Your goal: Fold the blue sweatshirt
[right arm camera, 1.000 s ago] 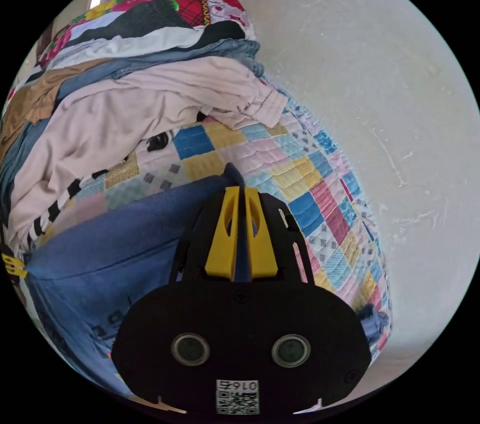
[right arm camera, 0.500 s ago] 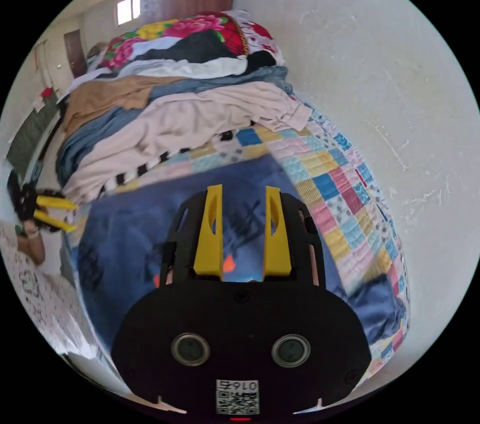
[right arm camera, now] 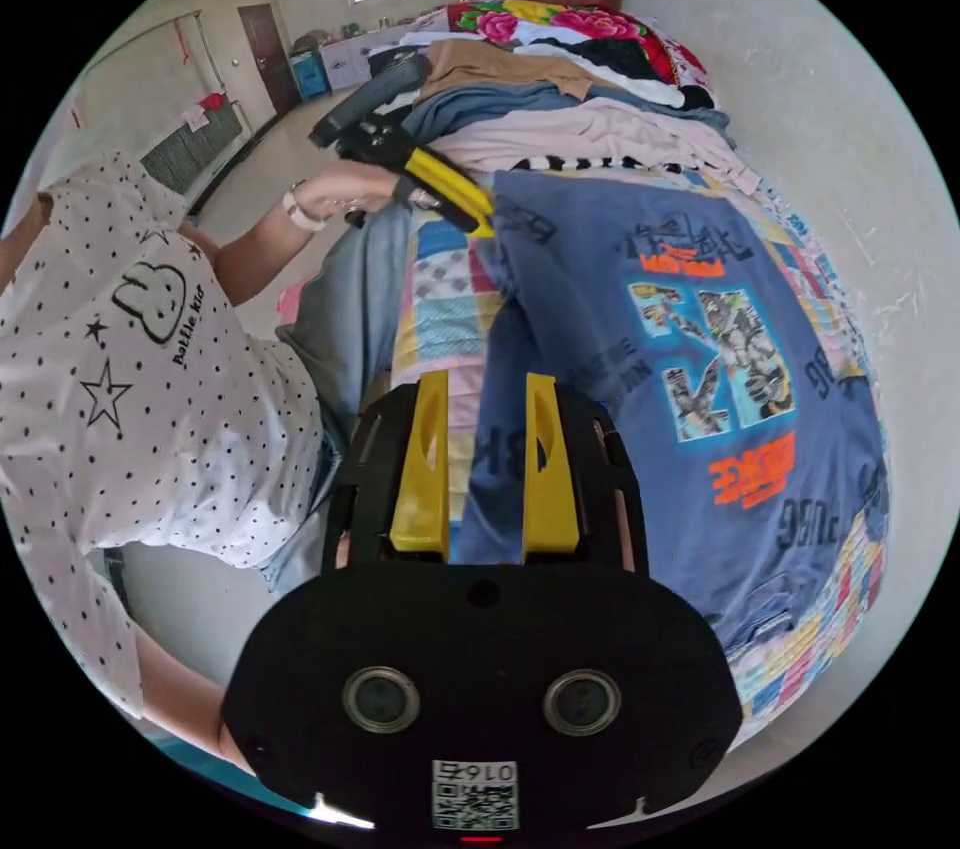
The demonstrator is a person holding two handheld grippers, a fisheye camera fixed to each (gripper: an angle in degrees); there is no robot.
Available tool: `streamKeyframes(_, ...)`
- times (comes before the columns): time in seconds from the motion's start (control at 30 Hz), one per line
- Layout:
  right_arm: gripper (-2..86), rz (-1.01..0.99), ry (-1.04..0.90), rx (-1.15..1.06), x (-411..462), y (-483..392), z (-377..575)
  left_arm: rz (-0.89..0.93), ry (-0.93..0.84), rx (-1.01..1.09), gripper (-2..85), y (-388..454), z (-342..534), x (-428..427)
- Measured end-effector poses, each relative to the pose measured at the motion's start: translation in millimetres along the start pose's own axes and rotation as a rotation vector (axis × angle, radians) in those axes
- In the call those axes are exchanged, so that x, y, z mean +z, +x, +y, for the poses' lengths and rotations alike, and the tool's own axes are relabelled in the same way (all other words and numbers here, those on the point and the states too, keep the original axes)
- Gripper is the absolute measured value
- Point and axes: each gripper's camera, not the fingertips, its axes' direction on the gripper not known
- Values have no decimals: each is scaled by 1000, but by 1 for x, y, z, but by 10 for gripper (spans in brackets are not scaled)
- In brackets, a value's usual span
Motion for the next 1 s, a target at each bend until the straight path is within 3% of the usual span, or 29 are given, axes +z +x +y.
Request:
streamKeyframes(0.17, 53, 173, 9, 77, 14, -11, 19, -33, -27, 39, 16, 12, -13, -3)
streamKeyframes(0.47, 3, 201, -4, -5, -23, -36, 52, -57, -28, 62, -3, 32, -28, -19)
streamKeyframes(0.67, -1, 150, 10, -88, -60, -51, 81, -62, -23, 92, -3, 44, -29, -43)
streamKeyframes(0.87, -1, 49, 188, -120, -125, -42, 118, -45, 77, 153, 0, 53, -35, -97)
streamKeyframes(1.0, 1, 18, 278, -53, -165, -7, 130, -144, 143, 265, 5, 66, -79, -133)
